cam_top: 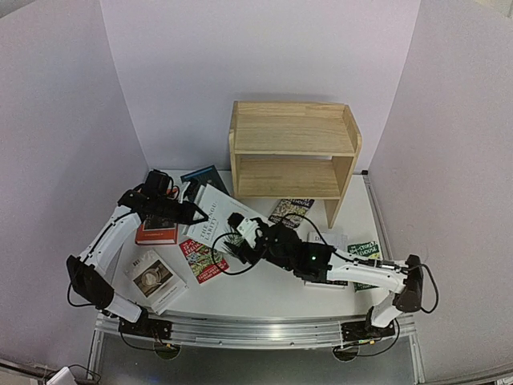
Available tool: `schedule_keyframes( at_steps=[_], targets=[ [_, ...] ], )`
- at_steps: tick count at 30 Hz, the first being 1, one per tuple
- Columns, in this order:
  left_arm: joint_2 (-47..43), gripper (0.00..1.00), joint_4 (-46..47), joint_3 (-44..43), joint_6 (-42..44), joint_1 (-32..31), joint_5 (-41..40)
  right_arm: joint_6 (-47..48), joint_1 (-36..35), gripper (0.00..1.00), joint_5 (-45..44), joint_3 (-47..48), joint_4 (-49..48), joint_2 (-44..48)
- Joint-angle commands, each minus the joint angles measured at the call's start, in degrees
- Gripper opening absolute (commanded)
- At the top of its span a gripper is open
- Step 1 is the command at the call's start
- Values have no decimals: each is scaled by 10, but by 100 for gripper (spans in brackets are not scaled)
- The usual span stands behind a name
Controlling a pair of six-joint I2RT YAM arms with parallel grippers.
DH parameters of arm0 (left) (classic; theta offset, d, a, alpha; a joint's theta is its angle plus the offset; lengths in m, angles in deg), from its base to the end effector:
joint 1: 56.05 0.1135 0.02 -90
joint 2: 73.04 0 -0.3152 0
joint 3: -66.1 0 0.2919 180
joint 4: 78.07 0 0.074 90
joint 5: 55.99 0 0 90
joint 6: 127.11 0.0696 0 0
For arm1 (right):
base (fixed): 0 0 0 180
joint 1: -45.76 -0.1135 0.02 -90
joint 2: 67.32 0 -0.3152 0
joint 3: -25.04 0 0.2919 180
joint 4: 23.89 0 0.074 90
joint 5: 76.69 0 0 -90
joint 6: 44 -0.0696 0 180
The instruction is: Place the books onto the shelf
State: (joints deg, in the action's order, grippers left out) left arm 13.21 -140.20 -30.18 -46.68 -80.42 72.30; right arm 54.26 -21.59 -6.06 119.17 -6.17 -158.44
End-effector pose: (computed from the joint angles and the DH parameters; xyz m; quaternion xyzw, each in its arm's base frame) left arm 0.3154 -0.1902 0.3774 0.2207 0.8723 -0.3862 0.2029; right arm 0.1957 0.4089 0.4085 -0.3973 0.6797 0.1810 0.5895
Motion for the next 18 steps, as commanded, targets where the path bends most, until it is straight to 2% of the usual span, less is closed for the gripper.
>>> schedule_keyframes(
  at_steps=[1,5,12,18],
  targets=[
    [-58,21,-38,22,-138,58,-44,28,-36,74,-65,9,-110,-75],
    [-87,24,-46,52,-191,85,-34,67,-74,75,-78,31,-202,-153],
    [-100,25,-43,85,-243,115,-20,189,-92,88,-179,109,-321,-296],
    [-99,25,-41,91,-252,118,-12,227,-92,91,-229,159,-351,-373]
  ],
)
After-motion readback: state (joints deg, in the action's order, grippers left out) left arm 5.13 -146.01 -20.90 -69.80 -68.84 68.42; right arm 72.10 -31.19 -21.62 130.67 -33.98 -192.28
